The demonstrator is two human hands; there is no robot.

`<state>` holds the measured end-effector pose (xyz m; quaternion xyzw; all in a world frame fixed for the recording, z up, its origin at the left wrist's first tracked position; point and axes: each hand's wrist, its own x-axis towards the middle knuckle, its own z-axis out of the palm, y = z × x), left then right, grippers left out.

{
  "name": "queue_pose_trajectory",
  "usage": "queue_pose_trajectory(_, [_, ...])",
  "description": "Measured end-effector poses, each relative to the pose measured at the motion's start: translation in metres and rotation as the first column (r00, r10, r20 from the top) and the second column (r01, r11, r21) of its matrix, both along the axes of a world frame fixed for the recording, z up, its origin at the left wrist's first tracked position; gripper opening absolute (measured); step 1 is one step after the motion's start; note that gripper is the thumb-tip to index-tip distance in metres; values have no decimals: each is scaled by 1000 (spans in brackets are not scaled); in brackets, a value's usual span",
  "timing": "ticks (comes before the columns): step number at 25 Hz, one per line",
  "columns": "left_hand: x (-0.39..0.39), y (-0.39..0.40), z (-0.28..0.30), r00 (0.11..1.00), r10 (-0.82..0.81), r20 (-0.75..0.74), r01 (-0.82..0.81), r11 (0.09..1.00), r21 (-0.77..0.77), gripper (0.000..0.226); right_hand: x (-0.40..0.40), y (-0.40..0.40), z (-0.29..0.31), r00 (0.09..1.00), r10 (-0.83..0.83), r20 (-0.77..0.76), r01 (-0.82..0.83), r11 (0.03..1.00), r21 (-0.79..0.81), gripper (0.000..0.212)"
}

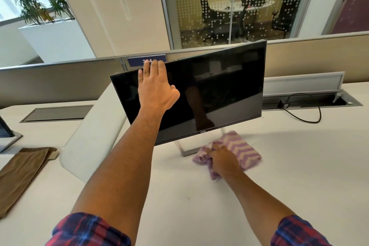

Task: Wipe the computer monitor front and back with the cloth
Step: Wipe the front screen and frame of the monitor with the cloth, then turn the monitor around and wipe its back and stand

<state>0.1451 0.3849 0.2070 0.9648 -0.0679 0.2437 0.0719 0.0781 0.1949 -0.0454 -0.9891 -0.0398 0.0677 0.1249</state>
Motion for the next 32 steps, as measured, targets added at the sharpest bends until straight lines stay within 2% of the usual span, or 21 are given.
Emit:
queue_pose_trajectory(3, [0, 2, 1, 1000, -11, -10, 11, 1000, 15, 81, -12, -40, 14, 984, -171, 41, 172, 985, -17, 38])
queue_pose_trajectory(8, [2, 0, -5, 999, 1, 41, -2, 1000, 15, 81, -37, -92, 41, 976, -155, 150, 180, 969, -168, 48])
queue_pose_trajectory(12, [4, -11, -8, 998, 48, 35, -49, 999, 20, 80, -58, -133, 61, 930, -334, 153, 365, 889, -275, 38])
queue_pose_trajectory(15, [-2, -35, -13, 992, 73, 100, -78, 996, 45, 84, -74, -159, 65, 885, -448, 129, 466, 840, -279, 32])
queue_pose_trajectory(18, [-30, -84, -43, 981, -95, 167, 73, 988, 135, 80, -84, -179, 59, 875, -481, 50, 477, 841, -253, 30])
queue_pose_trajectory(20, [-60, -126, -78, 963, -261, 71, 250, 959, 131, 72, -86, -189, 57, 865, -501, -19, 481, 840, -250, 30])
queue_pose_trajectory(22, [-97, -166, -121, 885, -432, -173, 429, 901, -58, 56, -88, -198, 54, 841, -535, -77, 508, 830, -230, 31])
queue_pose_trajectory(23, [-117, -184, -142, 804, -507, -311, 481, 862, -161, 49, -89, -202, 51, 827, -556, -83, 531, 821, -212, 32])
queue_pose_trajectory(25, [-153, -218, -181, 608, -605, -514, 563, 785, -258, 46, -91, -212, 44, 808, -584, -76, 567, 806, -169, 32])
queue_pose_trajectory(26, [-167, -233, -200, 533, -624, -572, 591, 758, -277, 50, -91, -219, 42, 804, -589, -79, 575, 804, -150, 34])
queue_pose_trajectory(28, [-189, -254, -226, 435, -611, -662, 610, 741, -282, 67, -90, -229, 42, 798, -593, -105, 580, 804, -130, 43])
queue_pose_trajectory(30, [-202, -266, -239, 400, -610, -684, 613, 733, -296, 77, -88, -239, 42, 792, -598, -119, 582, 800, -144, 47])
queue_pose_trajectory(32, [-206, -276, -241, 354, -636, -686, 626, 706, -332, 81, -88, -246, 45, 794, -599, -103, 569, 793, -218, 41])
